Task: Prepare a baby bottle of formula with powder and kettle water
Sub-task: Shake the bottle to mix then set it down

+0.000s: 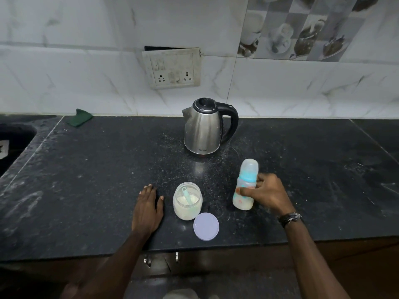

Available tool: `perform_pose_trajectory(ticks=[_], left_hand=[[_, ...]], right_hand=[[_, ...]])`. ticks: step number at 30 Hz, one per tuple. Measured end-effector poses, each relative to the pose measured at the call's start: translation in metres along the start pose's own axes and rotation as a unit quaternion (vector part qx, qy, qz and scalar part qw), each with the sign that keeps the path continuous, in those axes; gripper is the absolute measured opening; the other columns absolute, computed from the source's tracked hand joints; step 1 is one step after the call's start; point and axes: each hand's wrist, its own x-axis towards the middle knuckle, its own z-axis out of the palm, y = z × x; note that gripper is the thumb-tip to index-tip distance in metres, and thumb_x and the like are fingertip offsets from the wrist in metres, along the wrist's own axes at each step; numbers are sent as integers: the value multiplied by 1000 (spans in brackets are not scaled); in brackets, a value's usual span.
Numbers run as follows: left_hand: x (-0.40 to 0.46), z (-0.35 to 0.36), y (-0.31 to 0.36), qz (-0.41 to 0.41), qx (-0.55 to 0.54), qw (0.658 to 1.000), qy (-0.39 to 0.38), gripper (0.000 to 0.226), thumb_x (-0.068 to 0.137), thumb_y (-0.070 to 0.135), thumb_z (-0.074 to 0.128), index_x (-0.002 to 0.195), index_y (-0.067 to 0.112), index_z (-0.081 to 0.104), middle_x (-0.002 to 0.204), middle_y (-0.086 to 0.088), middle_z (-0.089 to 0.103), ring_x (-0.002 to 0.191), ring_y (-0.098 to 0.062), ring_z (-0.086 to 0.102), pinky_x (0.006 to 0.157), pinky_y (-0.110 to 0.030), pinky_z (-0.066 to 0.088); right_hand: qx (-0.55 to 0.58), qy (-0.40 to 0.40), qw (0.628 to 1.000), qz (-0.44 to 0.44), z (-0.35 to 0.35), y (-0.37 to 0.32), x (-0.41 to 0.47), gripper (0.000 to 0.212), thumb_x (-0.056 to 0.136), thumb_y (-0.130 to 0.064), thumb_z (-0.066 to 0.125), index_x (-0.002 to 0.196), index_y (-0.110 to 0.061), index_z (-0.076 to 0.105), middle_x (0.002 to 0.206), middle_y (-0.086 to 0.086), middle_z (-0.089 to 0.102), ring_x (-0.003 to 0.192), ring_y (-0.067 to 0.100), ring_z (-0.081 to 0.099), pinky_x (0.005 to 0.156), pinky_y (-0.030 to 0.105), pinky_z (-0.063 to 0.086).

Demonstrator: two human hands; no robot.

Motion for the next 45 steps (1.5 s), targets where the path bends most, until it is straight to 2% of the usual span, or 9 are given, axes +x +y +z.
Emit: perform_pose_trajectory(ticks=[3, 7, 10, 21, 25, 29, 39, 43, 45], left_hand=[[2, -1, 1, 1, -3, 1000, -1, 42, 102, 23, 56, 135, -3, 57, 149, -23, 49, 143, -35, 42, 121, -45, 29], [1, -1, -1, 3, -3, 1000, -4, 41, 102, 23, 56, 134, -3, 58, 149, -24, 49, 142, -36, 42, 121, -46, 30], [2, -2, 1, 2, -4, 1000, 0, 42, 103, 25, 54, 134, -3, 58, 148, -24, 50, 142, -36, 43, 121, -46, 30], [1, -3, 2, -2, -9, 1000, -9, 44, 103, 24, 54, 138, -3, 55, 151, -23, 47, 145, -35, 39, 122, -43, 25], [1, -2, 2, 0, -13, 1000, -3, 52, 101, 34, 43, 133, -3, 59, 147, -24, 51, 141, -37, 44, 121, -46, 29], [0, -2, 0, -2, -15, 1000, 2, 54, 98, 35, 42, 132, -3, 60, 146, -25, 52, 140, -37, 45, 120, -46, 30], [2, -1, -1, 1, -10, 1000, 3, 47, 102, 30, 48, 134, -4, 58, 147, -25, 51, 140, -37, 45, 121, -47, 30], [1, 1, -2, -2, -5, 1000, -1, 45, 103, 28, 51, 135, -3, 58, 148, -24, 50, 141, -36, 44, 121, -44, 28], [2, 0, -1, 1, -4, 1000, 3, 43, 102, 24, 55, 136, -3, 57, 149, -24, 49, 142, -36, 43, 121, -43, 27]], right_hand=[[24, 27, 999, -5, 2, -1, 0, 34, 70, -15, 88, 99, -3, 74, 78, -1, 77, 66, 7, 71, 56, 22, 55], [-16, 5, 1000, 1, 2, -1, -1, 44, 55, -39, 91, 89, -16, 76, 77, -5, 77, 74, 10, 74, 64, 30, 58], [-12, 20, 1000, -8, 5, 1, -3, 35, 68, -19, 90, 97, -6, 75, 82, 3, 78, 75, 14, 74, 59, 26, 57], [-39, 32, 999, -1, 2, -6, -3, 42, 55, -40, 90, 86, -18, 75, 81, -2, 77, 73, 9, 72, 67, 32, 57], [-13, 37, 999, -12, 6, -6, -4, 34, 69, -18, 89, 97, -8, 74, 85, 3, 78, 69, 8, 72, 58, 25, 57], [-60, 14, 998, 4, 4, -7, -5, 43, 56, -40, 91, 89, -18, 75, 77, -6, 76, 69, 7, 71, 63, 30, 57], [-79, 18, 996, -21, 7, -7, -8, 33, 69, -15, 89, 97, -5, 75, 83, 3, 78, 64, 4, 70, 56, 21, 55], [-159, 8, 987, -5, 3, -10, -8, 47, 53, -48, 89, 88, -19, 74, 77, -7, 74, 70, 8, 70, 65, 30, 57], [-116, -29, 993, 12, 6, -9, -10, 46, 57, -39, 92, 92, -15, 76, 78, -2, 77, 70, 12, 72, 65, 33, 58]])
